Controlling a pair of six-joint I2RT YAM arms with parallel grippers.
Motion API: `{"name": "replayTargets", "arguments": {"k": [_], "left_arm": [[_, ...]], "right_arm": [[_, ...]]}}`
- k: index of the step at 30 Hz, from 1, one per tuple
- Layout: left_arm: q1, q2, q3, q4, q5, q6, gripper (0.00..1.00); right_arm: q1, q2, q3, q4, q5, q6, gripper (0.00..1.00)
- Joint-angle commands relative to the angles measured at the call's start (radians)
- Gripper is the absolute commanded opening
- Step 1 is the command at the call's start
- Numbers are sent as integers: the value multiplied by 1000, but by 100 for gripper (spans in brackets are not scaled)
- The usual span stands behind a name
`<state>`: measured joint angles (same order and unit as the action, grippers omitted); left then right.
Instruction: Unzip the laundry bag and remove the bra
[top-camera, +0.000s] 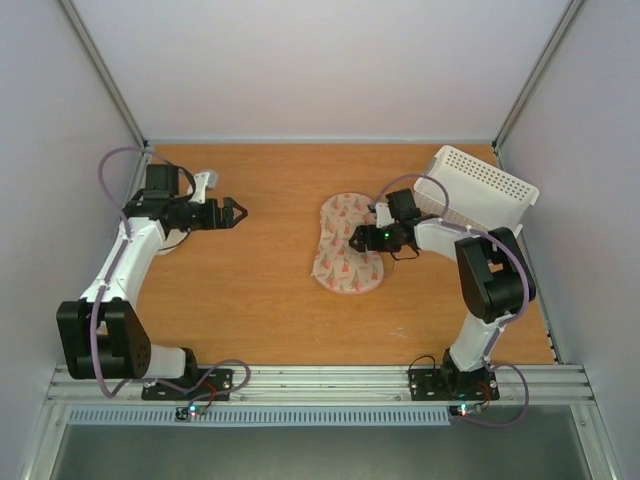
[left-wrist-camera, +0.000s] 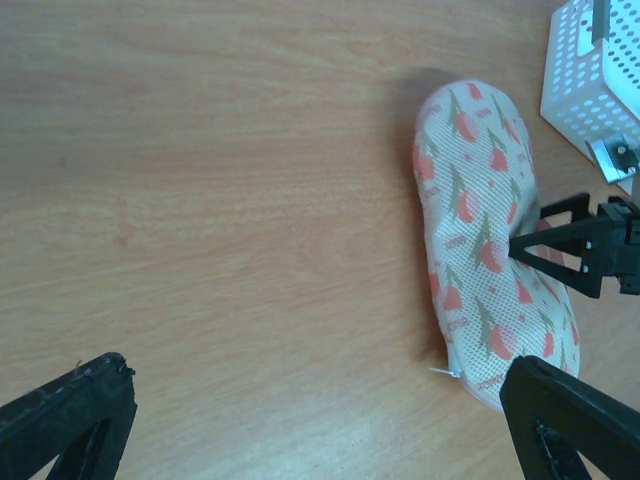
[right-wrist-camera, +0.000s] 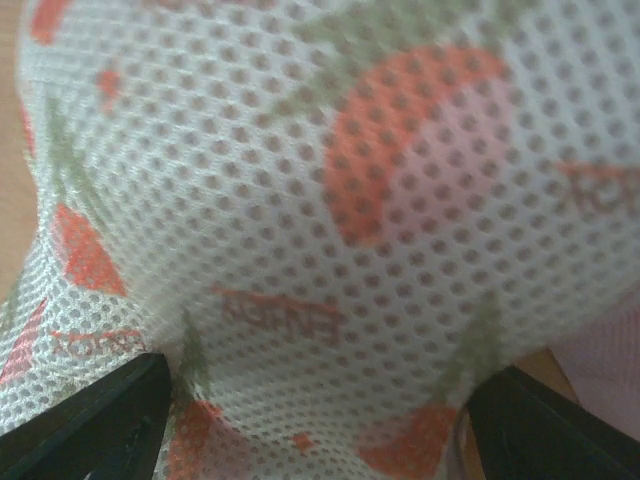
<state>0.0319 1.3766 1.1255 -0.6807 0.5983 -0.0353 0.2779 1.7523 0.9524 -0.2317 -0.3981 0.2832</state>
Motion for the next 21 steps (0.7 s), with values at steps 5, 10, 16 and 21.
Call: {"name": "replayTargets", "arguments": {"k": [5,10,16,21], "left_arm": [[-11,-39,-140,153,92,-99,99],[-18,-43,-185,187,95,-110,99],[-19,-51,-178,185,105,-108,99],[-19,-61,-176,182,122,-100,99]], "right_arm": [[176,171,224,-24,-89,-188,79],[284,357,476,-160,-94,-327,79],[376,462,732,-225,-97,-405,82],[380,442,839,-229,-2,-394,87]]}}
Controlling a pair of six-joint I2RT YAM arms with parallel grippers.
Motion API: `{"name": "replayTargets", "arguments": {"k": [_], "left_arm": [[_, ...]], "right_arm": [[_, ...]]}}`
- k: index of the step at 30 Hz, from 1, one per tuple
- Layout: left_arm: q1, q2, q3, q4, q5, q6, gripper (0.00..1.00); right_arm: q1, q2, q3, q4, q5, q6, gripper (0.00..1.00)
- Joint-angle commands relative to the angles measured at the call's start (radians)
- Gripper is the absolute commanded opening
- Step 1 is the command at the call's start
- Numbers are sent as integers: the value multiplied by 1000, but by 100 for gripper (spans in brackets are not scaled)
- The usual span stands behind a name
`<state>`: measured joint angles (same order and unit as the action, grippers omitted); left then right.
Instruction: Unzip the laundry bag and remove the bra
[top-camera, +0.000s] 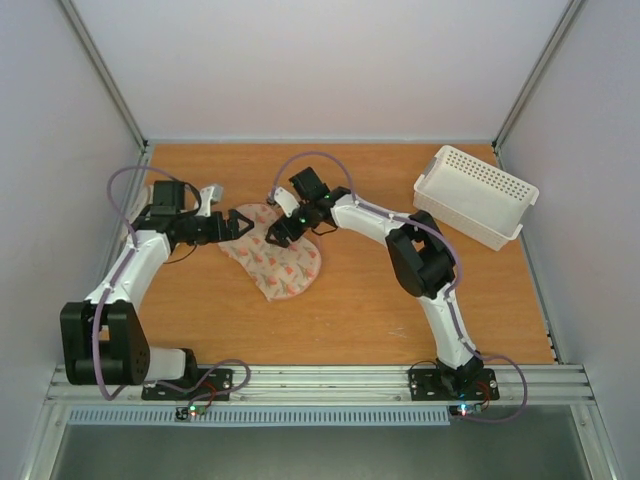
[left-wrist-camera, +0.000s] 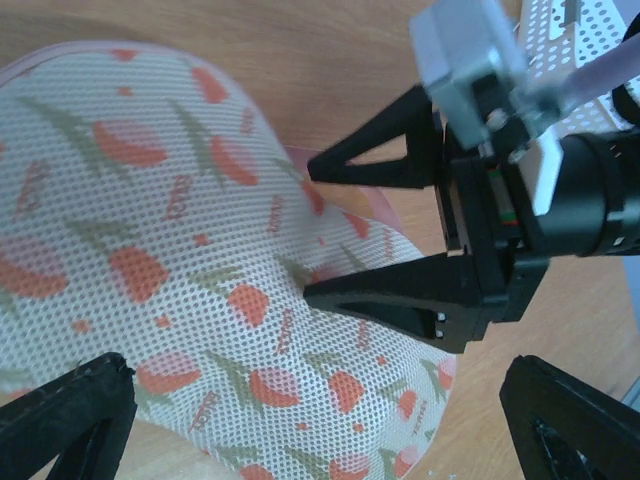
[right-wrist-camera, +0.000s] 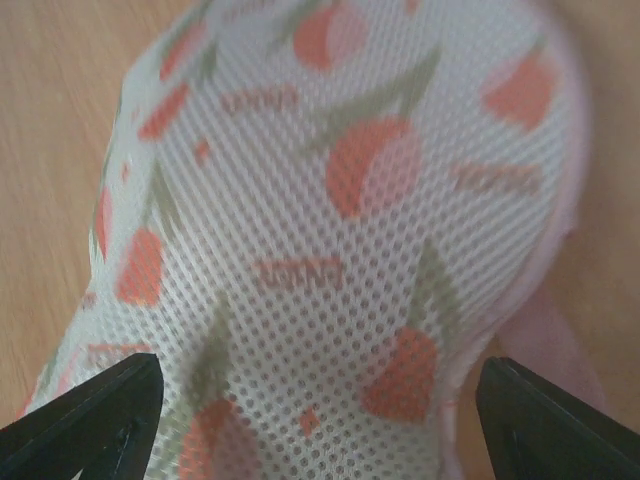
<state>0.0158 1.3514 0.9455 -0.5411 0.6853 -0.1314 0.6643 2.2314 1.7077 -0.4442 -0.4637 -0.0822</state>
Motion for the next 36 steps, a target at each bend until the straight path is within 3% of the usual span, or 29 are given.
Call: {"name": "replayTargets", "arguments": {"k": [1,5,10,14,17,22,29,32,36], "left_arm": [[-3,-37,5,42,38,-3,99],[-4,-23,51,-7,21,31,99],[-3,8,144,-114,-40,200,99],[-11,29,175,-211,-86,510,99],[-80,49,193,-296,-151,693,99],[-183,51,215,-513,-208,937,99],[-262,-75,194,-813,-429,1308,99],[-262,-120,211,-821,-476,1366,99],[-282,-164,206,-713,-479,1383,99]], "right_arm": [[-7,-64,83,-13,85,-25,88],[-8,-188,9,7,162,33,91],[-19,-377,-266,56,243,220,93],[-34,-486,-526,172,157,423,92],[-33,-522,-676,285,63,542,89],[-33,-535,-786,384,-5,618,87],[-35,-468,-796,485,-84,631,68],[-42,-435,-778,510,-112,623,50],[-65,-393,-699,454,-99,551,30]]}}
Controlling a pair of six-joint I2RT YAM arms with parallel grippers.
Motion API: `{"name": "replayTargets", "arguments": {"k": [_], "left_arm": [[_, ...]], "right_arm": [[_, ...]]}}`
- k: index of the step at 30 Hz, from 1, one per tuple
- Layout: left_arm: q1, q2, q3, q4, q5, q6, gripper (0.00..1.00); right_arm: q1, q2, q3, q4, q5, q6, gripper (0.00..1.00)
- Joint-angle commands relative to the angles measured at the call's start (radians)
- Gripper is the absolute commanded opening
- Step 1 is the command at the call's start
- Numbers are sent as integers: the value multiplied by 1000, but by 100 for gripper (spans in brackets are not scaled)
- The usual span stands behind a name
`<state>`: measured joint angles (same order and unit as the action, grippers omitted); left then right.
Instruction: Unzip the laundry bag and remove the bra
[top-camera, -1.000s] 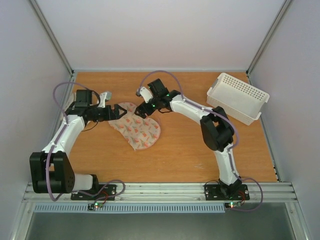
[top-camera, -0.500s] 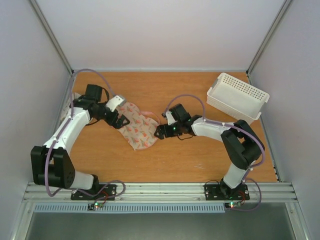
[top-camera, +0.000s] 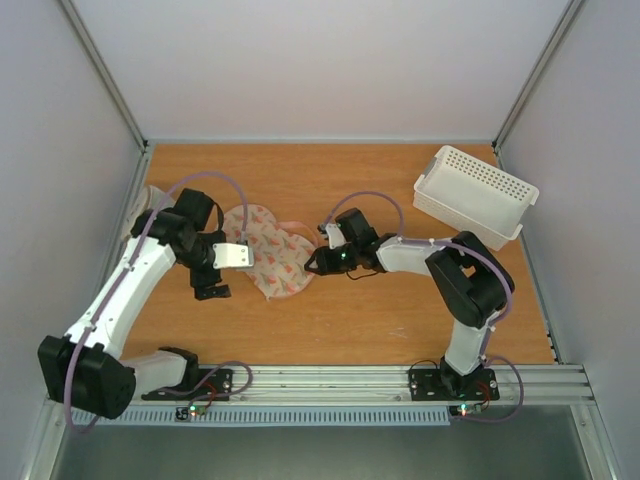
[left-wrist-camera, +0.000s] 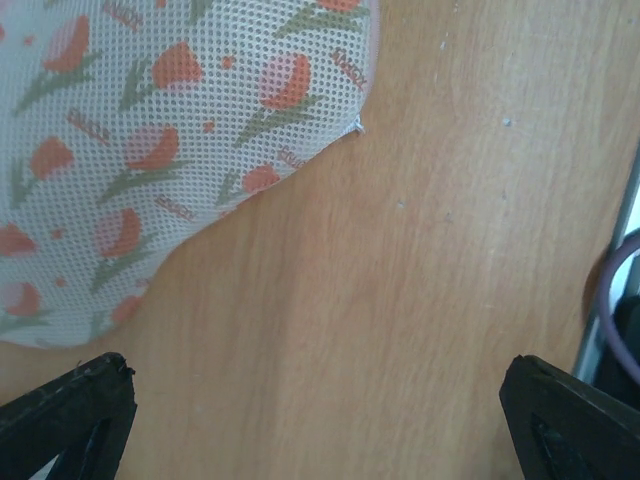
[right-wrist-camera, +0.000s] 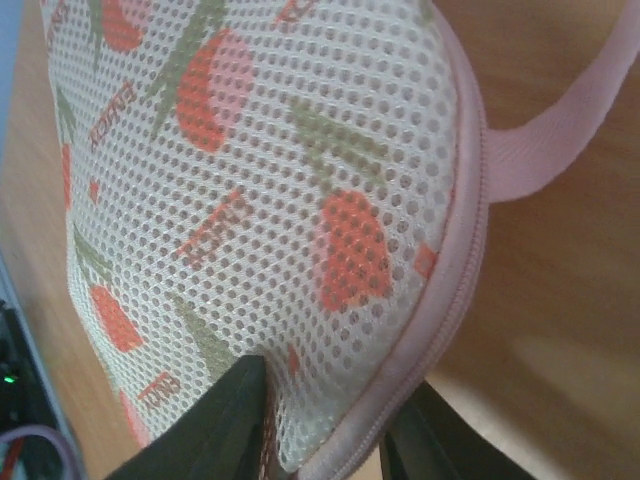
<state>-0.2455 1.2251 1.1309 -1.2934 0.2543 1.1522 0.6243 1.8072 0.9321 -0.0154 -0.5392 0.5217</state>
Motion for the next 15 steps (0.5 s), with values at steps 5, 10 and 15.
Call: {"name": "replayTargets", "arguments": {"k": [5,10,15], "left_arm": [[-70,-72,-119,215,-63,216,99],[-95,-7,-314,684,-31,367,99],[-142,92,-444,1105,4,432,99]], "right_arm": [[-98,89,154,-15,-62,-112,21],[-141,188,270,-110,-104,-195,19],[-141,230,368,-232,-43,-276,31]]}}
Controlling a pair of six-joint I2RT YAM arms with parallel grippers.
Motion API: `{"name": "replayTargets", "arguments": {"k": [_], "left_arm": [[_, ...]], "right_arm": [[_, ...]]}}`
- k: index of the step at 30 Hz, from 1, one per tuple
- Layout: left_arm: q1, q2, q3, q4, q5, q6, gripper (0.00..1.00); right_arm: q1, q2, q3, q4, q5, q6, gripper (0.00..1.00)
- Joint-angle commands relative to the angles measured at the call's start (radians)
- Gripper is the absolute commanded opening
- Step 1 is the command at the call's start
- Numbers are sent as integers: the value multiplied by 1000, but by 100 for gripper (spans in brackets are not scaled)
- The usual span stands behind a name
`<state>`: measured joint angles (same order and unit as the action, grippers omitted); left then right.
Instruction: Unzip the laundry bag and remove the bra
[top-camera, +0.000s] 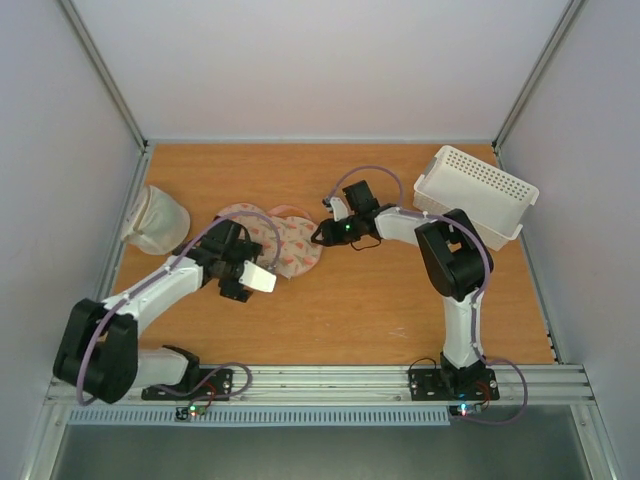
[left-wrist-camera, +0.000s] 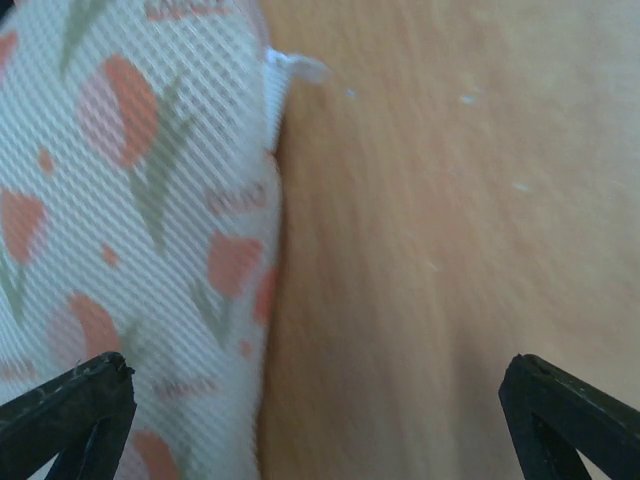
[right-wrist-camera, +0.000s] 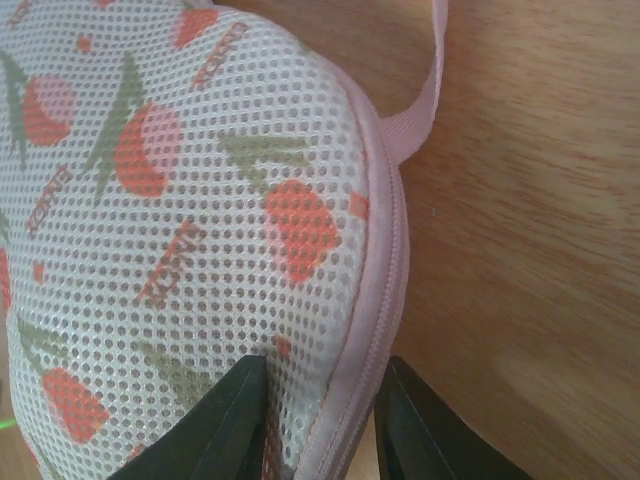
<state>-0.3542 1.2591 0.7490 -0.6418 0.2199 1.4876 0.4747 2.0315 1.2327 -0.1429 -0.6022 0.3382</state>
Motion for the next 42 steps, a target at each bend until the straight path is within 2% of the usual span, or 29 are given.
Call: {"name": "replayTargets", "arguments": {"k": [1,3,5,9,13,14,18,23,27,30,33,36,39,42], "left_arm": [[-38,77,-68,487,39,60,99],[-38,100,-75,506,51,16,95],[-38,111,-94,512,58,-2,87],[-39,149,-131,553,67,-11,72],[-39,182,-158,585,83,9,71],[-39,190,-158,593,86,9,68],[-38,212,-157,623,103,2,53],[-39,214,-160,632,128,-8,24],[-40,197,-171,631,138,-23,1],[-41,179,-164,631,130,-82,1],[-52,151,-111,576,104,-221,1],[-78,124,-23,417,77,-404,1],[-116,104,65,267,63,-559,1],[-139,89,110,175,53,-701,1]], "right_arm": [[8,2,75,-119,36,-102,33],[8,-13,82,-135,59,-115,39],[8,-31,79,-145,87,-123,45],[8,-47,82,-165,113,-130,50],[8,-75,67,-179,139,-137,59],[8,-89,61,-180,150,-139,62],[5,-138,36,-185,182,-155,70],[0,-195,6,-184,199,-165,76],[-5,-246,-24,-176,224,-175,76],[-5,-292,-60,-154,231,-184,76],[0,-362,-124,-97,226,-190,76],[36,-459,-221,-11,272,-207,75],[130,-551,-318,77,373,-251,75],[196,-625,-425,215,429,-241,74]]}}
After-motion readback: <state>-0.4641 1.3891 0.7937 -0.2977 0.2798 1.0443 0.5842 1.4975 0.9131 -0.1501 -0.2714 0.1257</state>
